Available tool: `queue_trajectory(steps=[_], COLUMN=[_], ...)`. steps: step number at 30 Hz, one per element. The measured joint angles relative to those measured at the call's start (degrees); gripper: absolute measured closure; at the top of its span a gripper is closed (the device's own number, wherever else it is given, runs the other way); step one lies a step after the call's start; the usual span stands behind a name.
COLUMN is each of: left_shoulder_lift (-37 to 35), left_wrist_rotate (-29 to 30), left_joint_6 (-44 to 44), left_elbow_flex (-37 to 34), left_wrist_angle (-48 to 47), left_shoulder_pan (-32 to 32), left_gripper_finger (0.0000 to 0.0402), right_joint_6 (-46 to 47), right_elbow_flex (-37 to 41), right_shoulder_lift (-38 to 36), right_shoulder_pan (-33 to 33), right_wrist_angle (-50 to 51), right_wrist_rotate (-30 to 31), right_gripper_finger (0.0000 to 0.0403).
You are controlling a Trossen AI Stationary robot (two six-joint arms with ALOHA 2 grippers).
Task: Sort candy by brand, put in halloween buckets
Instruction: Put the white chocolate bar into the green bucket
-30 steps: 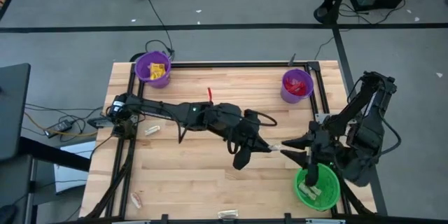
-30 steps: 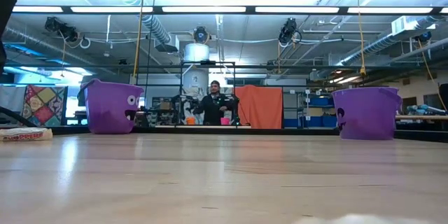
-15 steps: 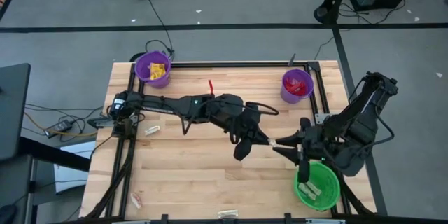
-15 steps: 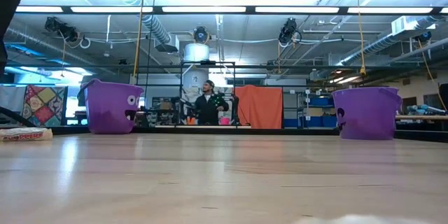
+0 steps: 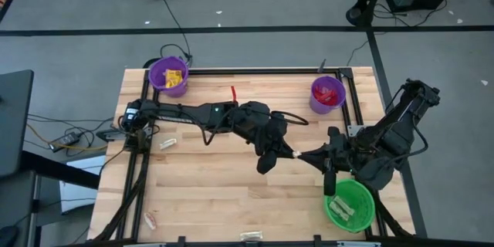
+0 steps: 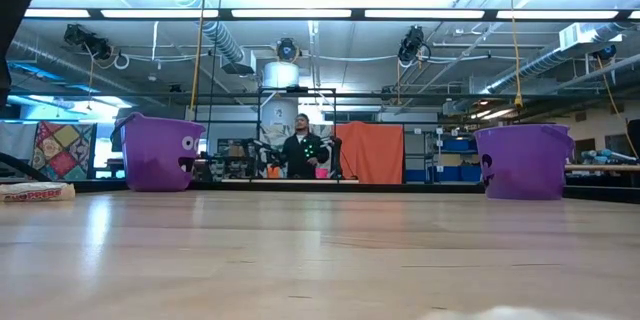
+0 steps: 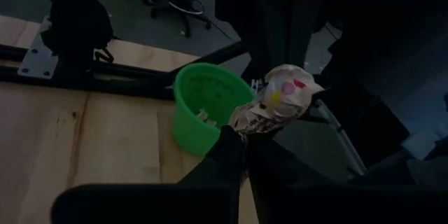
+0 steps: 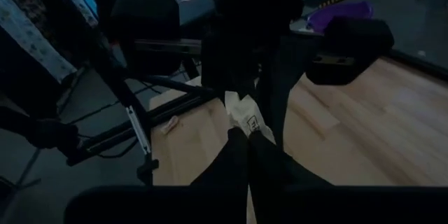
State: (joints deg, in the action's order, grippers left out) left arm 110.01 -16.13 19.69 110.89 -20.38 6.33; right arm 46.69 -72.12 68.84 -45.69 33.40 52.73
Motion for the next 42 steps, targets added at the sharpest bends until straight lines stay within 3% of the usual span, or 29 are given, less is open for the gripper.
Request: queue_trajectory(steps=[12,14,18,24,29,34,37,42], left_shoulder_lift=[-2.95,-3.04,-3.55,-3.67,-3.69,-3.69,-3.69,-3.69], left_wrist_rotate=[0.08,1.17,5.78,11.38,14.76,16.55,16.78,28.13], left_joint_6=[-4.17,-4.59,-6.52,-11.84,-11.33,-8.23,-7.46,-5.53], left_elbow_flex=[-0.01,-0.02,-0.02,-0.04,-0.04,-0.04,-0.02,-0.04], left_wrist_angle=[-20.07,-23.16,-26.37,-24.72,-25.62,-29.39,-34.18,-42.35], left_shoulder_pan=[-4.70,-4.76,-3.29,0.11,0.65,1.45,3.43,7.95], left_gripper_finger=[0.0300,0.0293,0.0291,0.0291,0.0291,0.0291,0.0291,0.0291], right_joint_6=[16.90,21.40,28.26,29.37,34.36,42.67,46.18,48.32], right_elbow_flex=[0.00,0.00,0.00,0.00,-0.02,2.03,4.51,5.18], right_shoulder_lift=[-0.41,-0.42,-0.33,-2.19,-4.06,-2.16,0.08,4.75], right_shoulder_pan=[1.48,1.61,1.70,-2.44,-6.00,-9.42,-11.03,-11.65], right_wrist_angle=[17.95,21.80,28.21,29.38,30.37,33.38,29.35,28.89], right_wrist_rotate=[-0.71,-4.50,-19.01,-32.91,-44.32,-48.85,-50.99,-50.82], right_gripper_finger=[0.0400,0.0401,0.0401,0.0402,0.0402,0.0402,0.0394,0.0352])
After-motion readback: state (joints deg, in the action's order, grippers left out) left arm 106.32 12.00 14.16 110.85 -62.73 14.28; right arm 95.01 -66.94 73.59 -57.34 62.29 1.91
